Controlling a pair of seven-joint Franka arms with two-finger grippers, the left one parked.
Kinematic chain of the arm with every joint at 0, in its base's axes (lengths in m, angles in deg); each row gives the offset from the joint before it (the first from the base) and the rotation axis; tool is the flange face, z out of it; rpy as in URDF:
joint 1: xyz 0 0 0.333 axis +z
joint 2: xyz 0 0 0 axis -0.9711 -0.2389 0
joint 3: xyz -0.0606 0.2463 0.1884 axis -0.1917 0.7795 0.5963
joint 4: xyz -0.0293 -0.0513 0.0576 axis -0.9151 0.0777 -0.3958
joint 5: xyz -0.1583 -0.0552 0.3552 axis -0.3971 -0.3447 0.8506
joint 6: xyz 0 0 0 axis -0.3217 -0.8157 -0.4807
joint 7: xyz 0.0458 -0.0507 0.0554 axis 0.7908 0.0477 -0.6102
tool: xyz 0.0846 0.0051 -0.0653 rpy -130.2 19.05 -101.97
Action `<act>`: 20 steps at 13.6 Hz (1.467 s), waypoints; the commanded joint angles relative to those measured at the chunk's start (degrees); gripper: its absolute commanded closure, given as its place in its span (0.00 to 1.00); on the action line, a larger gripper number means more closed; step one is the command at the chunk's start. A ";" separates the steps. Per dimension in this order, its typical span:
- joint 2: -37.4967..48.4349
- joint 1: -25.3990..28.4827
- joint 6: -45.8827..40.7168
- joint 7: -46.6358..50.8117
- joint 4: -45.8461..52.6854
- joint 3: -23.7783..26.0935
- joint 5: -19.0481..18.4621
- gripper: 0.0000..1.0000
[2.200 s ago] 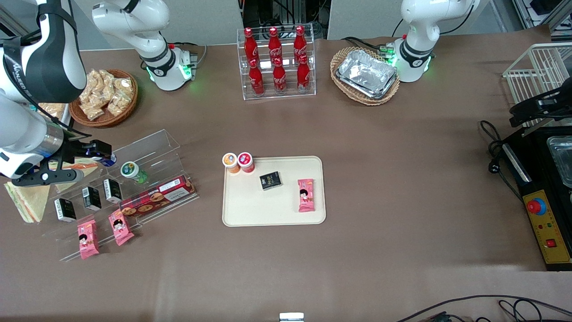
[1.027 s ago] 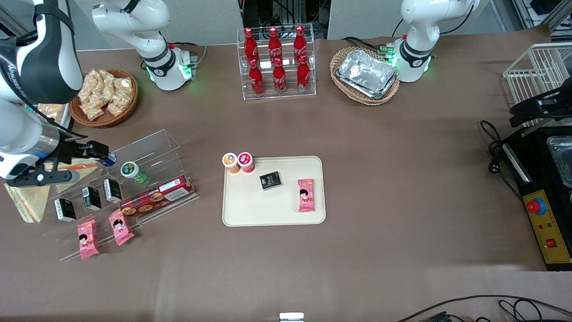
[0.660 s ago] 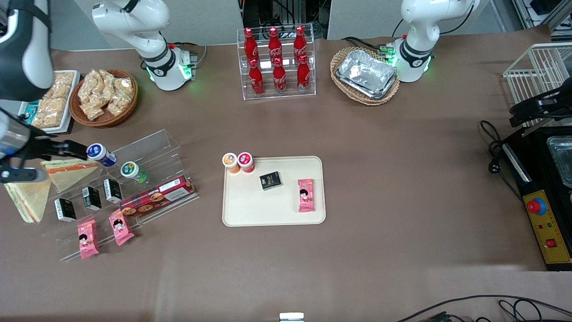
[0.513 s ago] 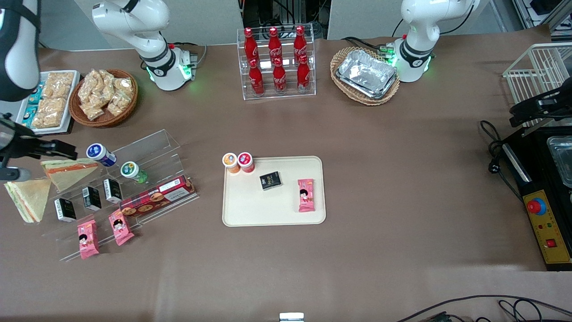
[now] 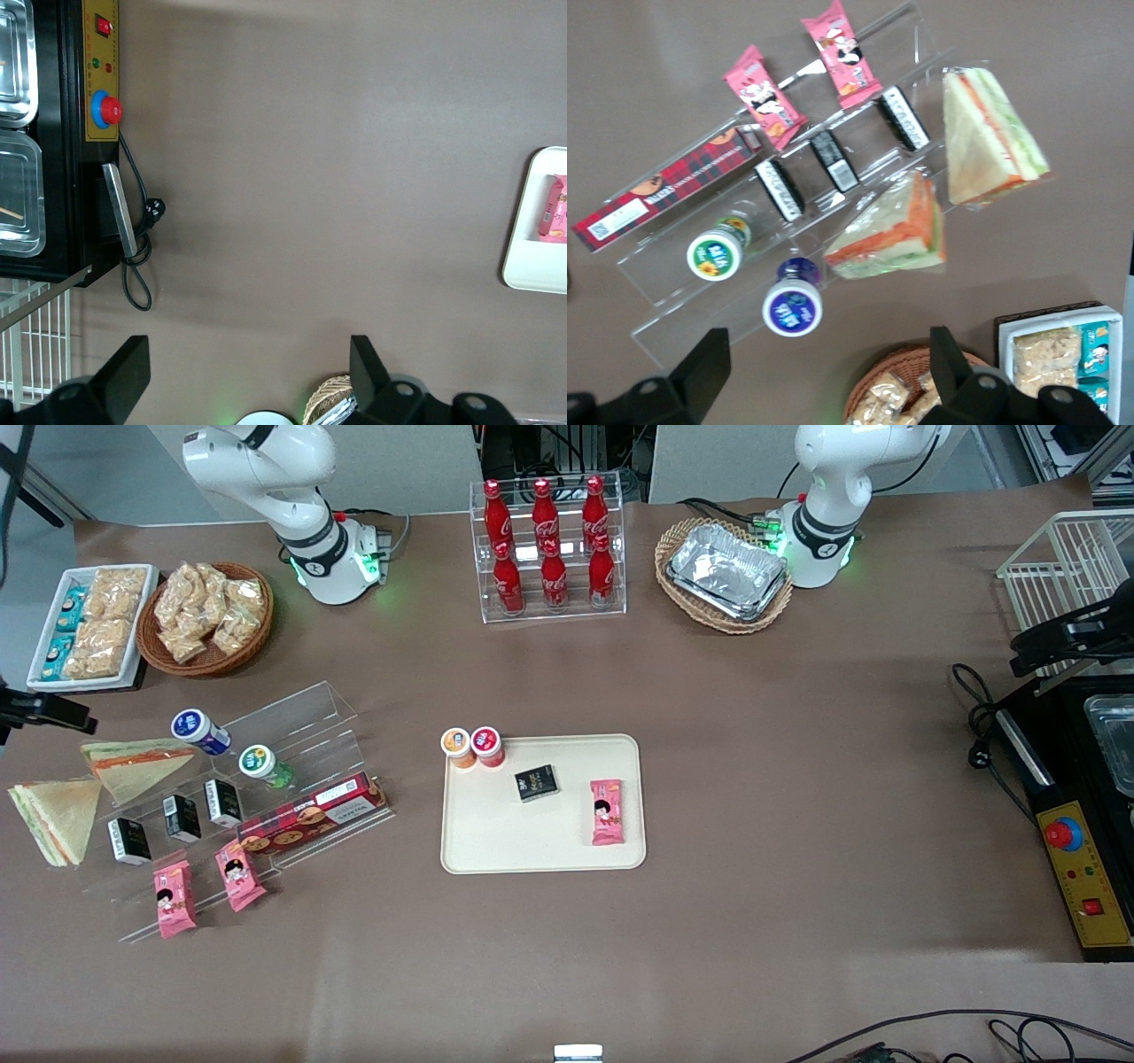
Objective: Place sandwich on tray
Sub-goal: 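Lower the right gripper and grasp a wrapped triangular sandwich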
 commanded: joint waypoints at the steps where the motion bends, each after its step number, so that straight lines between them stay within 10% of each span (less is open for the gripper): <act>1: 0.32 -0.09 2.83 -2.92 0.27 -2.55 0.94 0.00; 20: -13.38 -11.25 22.43 -28.58 -0.79 -3.26 8.32 0.00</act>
